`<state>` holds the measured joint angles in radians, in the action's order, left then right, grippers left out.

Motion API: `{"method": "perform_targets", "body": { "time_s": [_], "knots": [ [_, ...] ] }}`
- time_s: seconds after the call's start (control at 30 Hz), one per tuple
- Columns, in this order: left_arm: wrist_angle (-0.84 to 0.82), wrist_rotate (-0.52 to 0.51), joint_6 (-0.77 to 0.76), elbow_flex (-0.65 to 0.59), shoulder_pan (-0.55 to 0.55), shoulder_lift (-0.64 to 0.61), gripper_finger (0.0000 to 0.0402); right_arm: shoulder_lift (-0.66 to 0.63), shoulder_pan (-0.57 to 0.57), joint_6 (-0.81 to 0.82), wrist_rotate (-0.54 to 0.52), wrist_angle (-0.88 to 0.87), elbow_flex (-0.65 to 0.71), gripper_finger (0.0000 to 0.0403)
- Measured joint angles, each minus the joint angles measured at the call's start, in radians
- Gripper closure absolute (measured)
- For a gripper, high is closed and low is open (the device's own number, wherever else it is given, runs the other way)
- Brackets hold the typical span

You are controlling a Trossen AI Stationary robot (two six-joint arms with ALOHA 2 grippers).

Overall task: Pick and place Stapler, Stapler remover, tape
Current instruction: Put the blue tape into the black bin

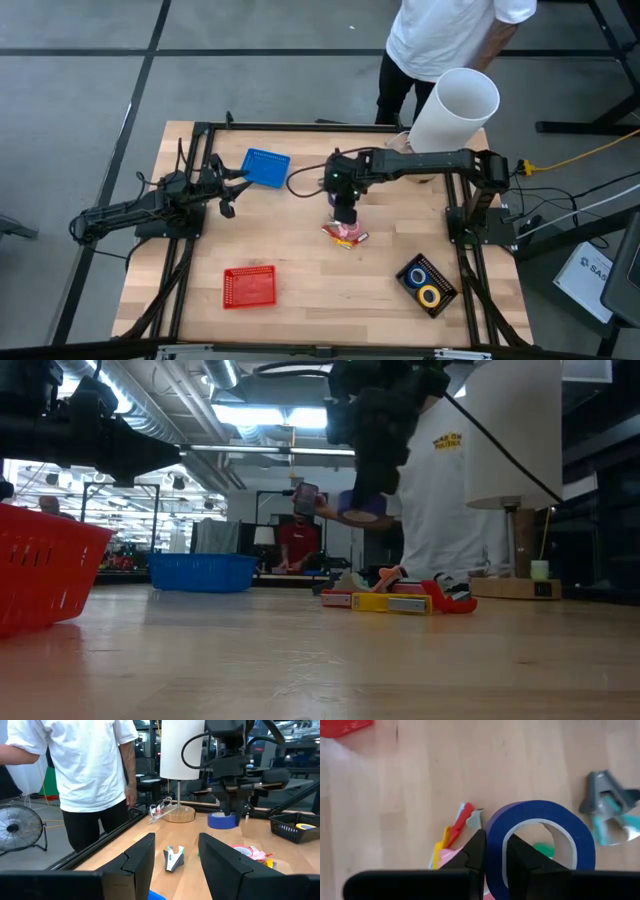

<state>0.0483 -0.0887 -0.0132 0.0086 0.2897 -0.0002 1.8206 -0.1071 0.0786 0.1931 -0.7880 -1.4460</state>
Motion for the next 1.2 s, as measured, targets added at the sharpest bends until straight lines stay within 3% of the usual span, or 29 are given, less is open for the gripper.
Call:
{"method": "perform_targets", "body": {
  "time_s": [0.43, 0.73, 0.9, 1.2],
  "knots": [
    [0.000, 0.000, 0.000, 0.000, 0.000, 0.000, 0.0253, -0.037, 0.081, 0.053, 0.019, -0.040, -0.001, 0.0357],
    [0.000, 0.000, 0.000, 0.000, 0.000, 0.000, 0.0253, -0.095, 0.179, 0.071, -0.044, -0.136, 0.008, 0.0357],
    [0.000, 0.000, 0.000, 0.000, 0.000, 0.000, 0.0253, -0.166, 0.240, 0.078, -0.043, -0.114, 0.100, 0.0357],
    [0.000, 0.001, 0.000, 0.000, 0.000, 0.000, 0.0253, -0.289, 0.380, 0.274, -0.048, -0.082, 0.261, 0.0357]
  ]
}}
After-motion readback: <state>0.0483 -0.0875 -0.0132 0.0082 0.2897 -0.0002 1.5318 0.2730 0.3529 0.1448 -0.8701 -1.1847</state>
